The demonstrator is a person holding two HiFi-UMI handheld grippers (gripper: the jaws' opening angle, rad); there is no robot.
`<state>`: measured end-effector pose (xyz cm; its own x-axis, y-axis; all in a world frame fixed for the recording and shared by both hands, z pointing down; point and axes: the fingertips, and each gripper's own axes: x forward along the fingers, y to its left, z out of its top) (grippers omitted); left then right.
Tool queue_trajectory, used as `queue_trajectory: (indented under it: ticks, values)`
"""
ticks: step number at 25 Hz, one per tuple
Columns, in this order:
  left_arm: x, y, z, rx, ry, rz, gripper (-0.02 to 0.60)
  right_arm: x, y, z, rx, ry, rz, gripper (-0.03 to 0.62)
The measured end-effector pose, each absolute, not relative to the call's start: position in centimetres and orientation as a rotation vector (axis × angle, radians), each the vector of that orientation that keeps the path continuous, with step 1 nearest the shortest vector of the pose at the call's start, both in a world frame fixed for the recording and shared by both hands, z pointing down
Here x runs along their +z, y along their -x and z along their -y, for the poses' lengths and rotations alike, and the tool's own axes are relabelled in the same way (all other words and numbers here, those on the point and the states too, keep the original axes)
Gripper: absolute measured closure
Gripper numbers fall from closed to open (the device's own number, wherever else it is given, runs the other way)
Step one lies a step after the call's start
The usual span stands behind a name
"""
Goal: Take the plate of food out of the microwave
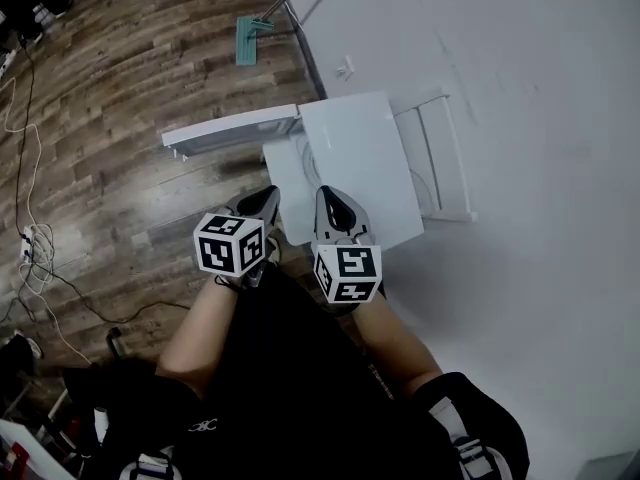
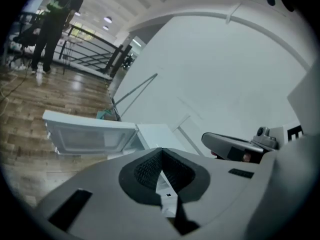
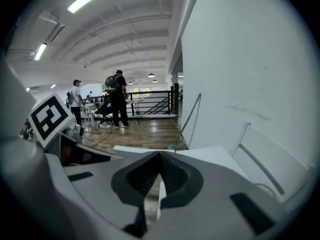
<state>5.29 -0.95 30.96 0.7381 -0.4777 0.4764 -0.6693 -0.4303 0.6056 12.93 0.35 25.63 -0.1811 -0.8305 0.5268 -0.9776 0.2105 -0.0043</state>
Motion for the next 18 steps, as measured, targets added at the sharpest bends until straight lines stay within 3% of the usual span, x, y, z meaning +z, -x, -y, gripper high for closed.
queue_trajectory:
  ticks: [11, 12, 13, 16, 18]
  values:
    - [49.2, -9.8, 2.8, 0.271, -2.010, 0.727, 0.583, 39.8, -11.2, -1.8, 0.616, -1.616, 1.957, 0.582]
    - [51.1, -10.8, 3.0, 0.274, -2.001, 0.707, 0.559, 41.3, -11.3, -2.1, 0.639, -1.607, 1.942, 0.582]
    - [53.0, -11.7, 3.2, 0.282, -1.992, 0.689, 0.464, 42.7, -11.4, -2.4, 0.654, -1.596, 1.929, 0.582]
    - [58.1, -14.2, 3.3, 0.321, -1.971, 0.666, 0.387, 46.3, -11.7, -3.5, 0.686, -1.560, 1.895, 0.582]
    - [60.7, -15.5, 3.5, 0.335, -1.938, 0.675, 0.297, 47.7, -11.9, -4.0, 0.697, -1.549, 1.885, 0.582]
